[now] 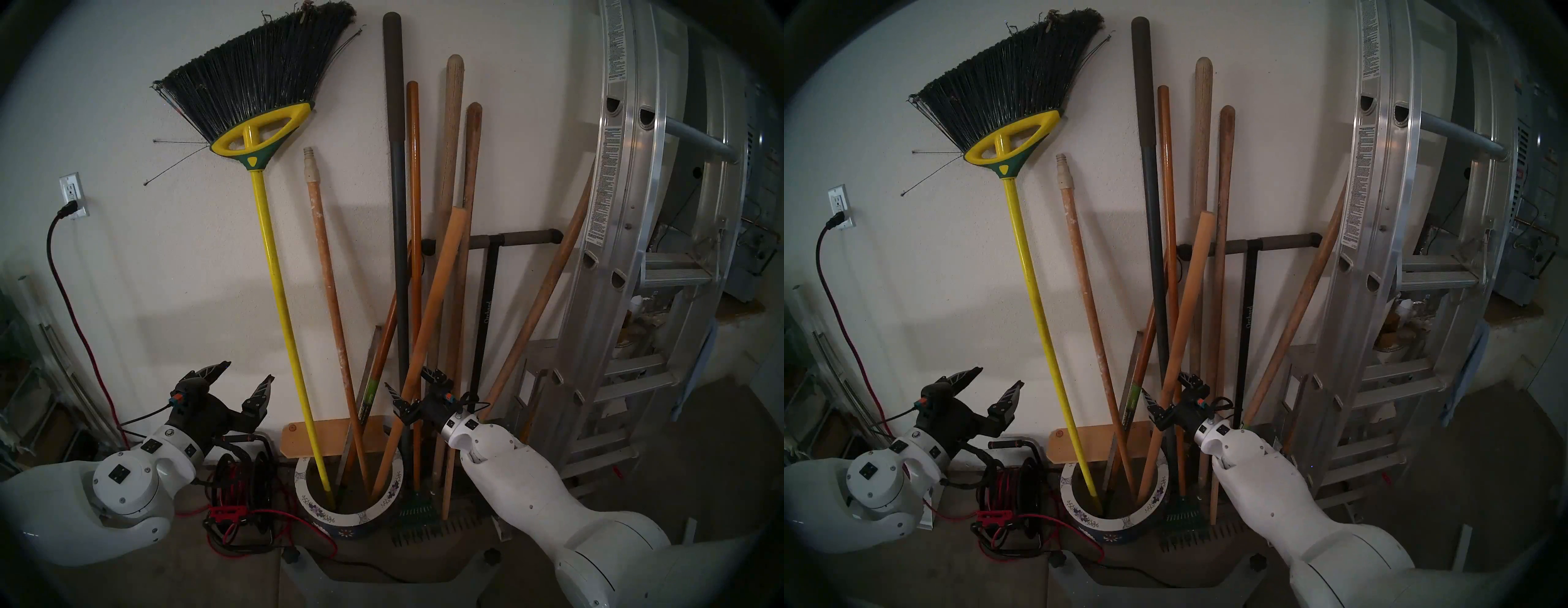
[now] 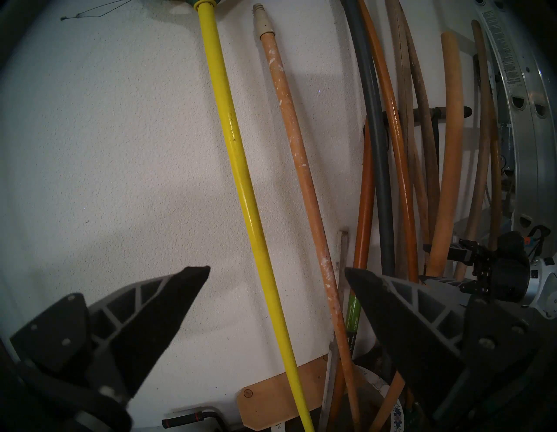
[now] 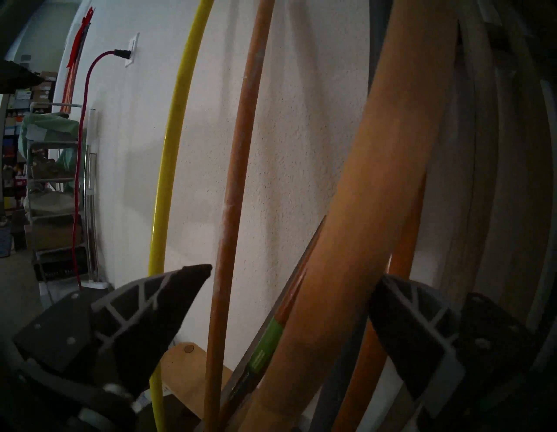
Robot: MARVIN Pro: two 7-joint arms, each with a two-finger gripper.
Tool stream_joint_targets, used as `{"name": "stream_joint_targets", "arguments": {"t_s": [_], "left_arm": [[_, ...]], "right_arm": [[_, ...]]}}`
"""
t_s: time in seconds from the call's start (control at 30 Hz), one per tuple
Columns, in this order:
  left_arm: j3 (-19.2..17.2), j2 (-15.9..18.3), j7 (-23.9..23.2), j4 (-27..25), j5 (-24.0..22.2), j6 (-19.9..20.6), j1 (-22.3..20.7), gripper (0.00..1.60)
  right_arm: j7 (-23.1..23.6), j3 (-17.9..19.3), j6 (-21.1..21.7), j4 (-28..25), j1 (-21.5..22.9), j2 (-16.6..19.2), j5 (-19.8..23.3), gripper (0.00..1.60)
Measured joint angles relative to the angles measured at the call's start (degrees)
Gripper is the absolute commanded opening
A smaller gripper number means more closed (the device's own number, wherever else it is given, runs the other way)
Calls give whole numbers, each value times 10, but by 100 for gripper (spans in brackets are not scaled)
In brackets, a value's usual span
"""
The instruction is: Put wooden sticks into the pot
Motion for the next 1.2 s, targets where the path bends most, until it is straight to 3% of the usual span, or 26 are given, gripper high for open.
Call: {"name": "stream_joint_targets", "arguments": {"t_s": [0.87,1.2], "left_arm": [[0,0,0,0,0,0,0,160],[0,0,0,0,0,0,0,160]], "right_arm": [[-45,-2,48,-226,-154,49,-1,160],[-76,-1,90,-315,-214,76,-21,160]]}}
